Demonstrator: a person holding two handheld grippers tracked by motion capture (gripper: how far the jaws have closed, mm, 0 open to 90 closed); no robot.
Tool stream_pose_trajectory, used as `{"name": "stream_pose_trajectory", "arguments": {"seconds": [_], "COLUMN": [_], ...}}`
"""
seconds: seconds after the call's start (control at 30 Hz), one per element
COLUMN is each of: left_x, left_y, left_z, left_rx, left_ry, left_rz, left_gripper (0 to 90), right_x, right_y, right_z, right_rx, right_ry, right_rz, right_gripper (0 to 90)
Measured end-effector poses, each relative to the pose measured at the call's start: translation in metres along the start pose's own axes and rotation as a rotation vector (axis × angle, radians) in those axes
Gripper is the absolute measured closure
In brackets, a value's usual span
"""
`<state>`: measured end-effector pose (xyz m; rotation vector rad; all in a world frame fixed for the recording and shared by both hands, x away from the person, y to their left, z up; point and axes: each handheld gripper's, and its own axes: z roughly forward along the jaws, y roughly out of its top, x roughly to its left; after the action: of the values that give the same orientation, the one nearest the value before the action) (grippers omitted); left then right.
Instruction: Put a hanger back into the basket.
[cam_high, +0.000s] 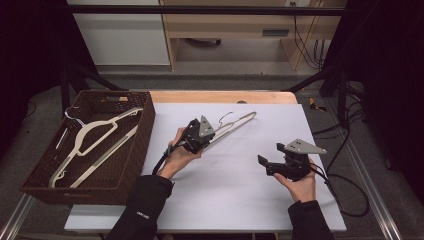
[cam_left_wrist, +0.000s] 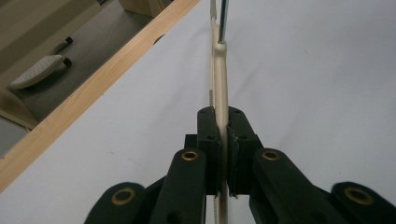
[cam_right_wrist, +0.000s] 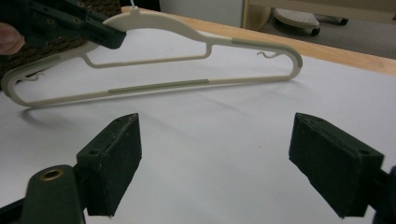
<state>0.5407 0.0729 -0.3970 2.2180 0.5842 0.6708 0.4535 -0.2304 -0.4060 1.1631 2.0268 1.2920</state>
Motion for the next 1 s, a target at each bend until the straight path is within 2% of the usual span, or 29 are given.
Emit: {"name": "stream_pose_trajectory", "arguments": {"seconds": [0.03,0.1,0.13,0.2,0.27,0.43,0.57,0.67,0.8,1.0], "left_x": [0.003,0.006,0.008,0.01,0.012,0.018,0.021,0.025,0.028,0.04], "left_y": [-0.001,-0.002,-0.003,-0.004,-0.003,0.001,0.005,0.007,0.009,0.011], "left_z": [-0.003,-0.007,-0.01,-0.018,-0.028,-0.057,-0.083,-0.1,-0.123,-0.16], "left_rx": [0.018,0.004,0.007,-0.011,-0.025,-0.069,-0.09,-0.118,-0.138,-0.185], "left_ry": [0.001,-0.002,-0.007,-0.011,-0.013,-0.057,-0.072,-0.089,-0.089,-0.107], "left_rz": [0.013,-0.029,-0.033,-0.067,-0.089,-0.148,-0.141,-0.157,-0.159,-0.17], "left_gripper": [85.9,86.0,86.0,86.0,86.0,86.0,86.0,86.0,86.0,86.0], "right_x": [0.001,0.002,0.002,0.003,0.003,0.003,0.004,0.003,0.003,0.003], "right_y": [0.0,-0.001,-0.002,-0.003,-0.003,-0.004,-0.004,-0.005,-0.007,-0.008], "right_z": [0.001,0.001,0.001,0.002,0.002,0.0,-0.001,-0.003,-0.004,-0.004], "right_rx": [-0.003,0.001,0.004,0.01,0.008,-0.003,-0.016,-0.021,-0.02,-0.02], "right_ry": [0.003,0.006,0.008,0.011,0.014,0.025,0.025,0.026,0.027,0.024], "right_rz": [-0.004,-0.013,-0.021,-0.022,-0.021,-0.014,-0.019,-0.023,-0.026,-0.022], "right_gripper": [16.1,15.3,15.1,14.6,14.4,12.1,9.8,8.4,7.4,6.7]}}
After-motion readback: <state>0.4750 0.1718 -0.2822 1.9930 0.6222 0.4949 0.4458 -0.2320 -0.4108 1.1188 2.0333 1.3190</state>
